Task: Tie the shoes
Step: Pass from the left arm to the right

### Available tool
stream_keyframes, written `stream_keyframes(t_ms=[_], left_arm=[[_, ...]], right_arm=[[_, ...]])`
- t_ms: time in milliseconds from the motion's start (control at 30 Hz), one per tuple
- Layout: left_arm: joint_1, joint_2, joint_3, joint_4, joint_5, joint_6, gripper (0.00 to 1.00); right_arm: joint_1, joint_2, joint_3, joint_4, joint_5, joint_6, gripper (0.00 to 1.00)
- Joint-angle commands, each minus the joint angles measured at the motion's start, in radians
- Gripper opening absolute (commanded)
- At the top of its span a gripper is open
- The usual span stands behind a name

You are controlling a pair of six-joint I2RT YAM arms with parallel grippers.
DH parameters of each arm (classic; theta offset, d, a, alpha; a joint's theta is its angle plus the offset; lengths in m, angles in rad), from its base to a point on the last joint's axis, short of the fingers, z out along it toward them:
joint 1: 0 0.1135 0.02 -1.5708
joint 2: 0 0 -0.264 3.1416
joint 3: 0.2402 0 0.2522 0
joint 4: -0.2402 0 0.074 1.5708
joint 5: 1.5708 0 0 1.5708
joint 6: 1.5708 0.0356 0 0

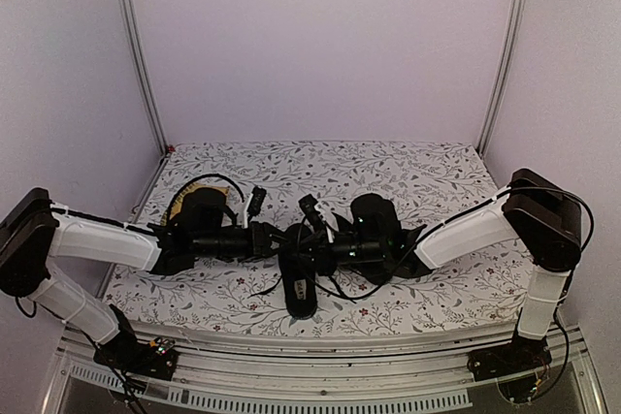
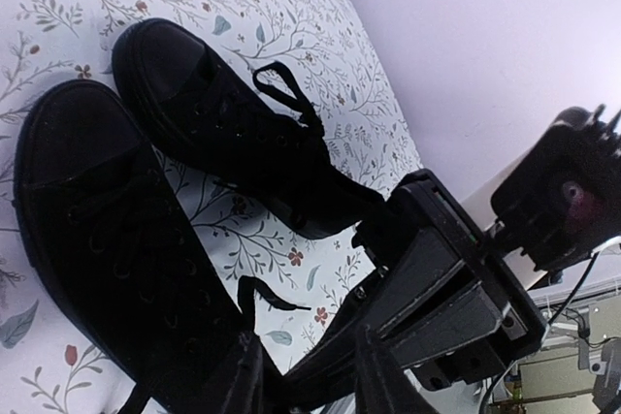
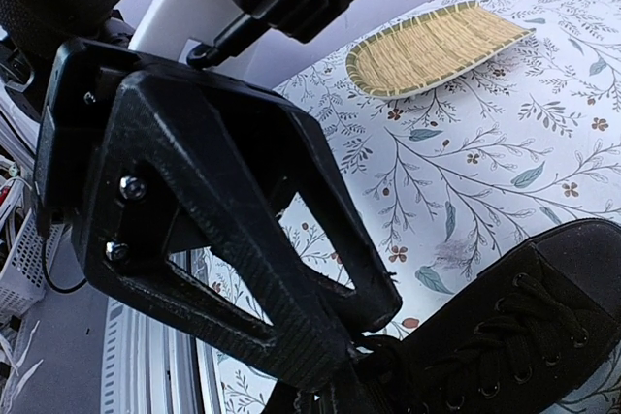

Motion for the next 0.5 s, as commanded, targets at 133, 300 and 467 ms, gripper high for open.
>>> stream_keyframes(t_ms=[133, 300, 467], left_arm=[[0.009, 0.032, 0.009, 0.01, 0.032, -0.011, 0.13], [0.01, 0.036, 0.001, 0.007, 0.045, -0.019, 0.01], [0.009, 0.017, -0.014, 0.016, 0.031, -0.019, 0.0]], right_arm=[[0.006, 0.009, -0.005, 0.037, 0.007, -0.006, 0.02], [0.006, 0.007, -0.002, 0.038, 0.018, -0.006, 0.02], [0.005, -0.025, -0.009, 0.024, 0.039, -0.011, 0.13]])
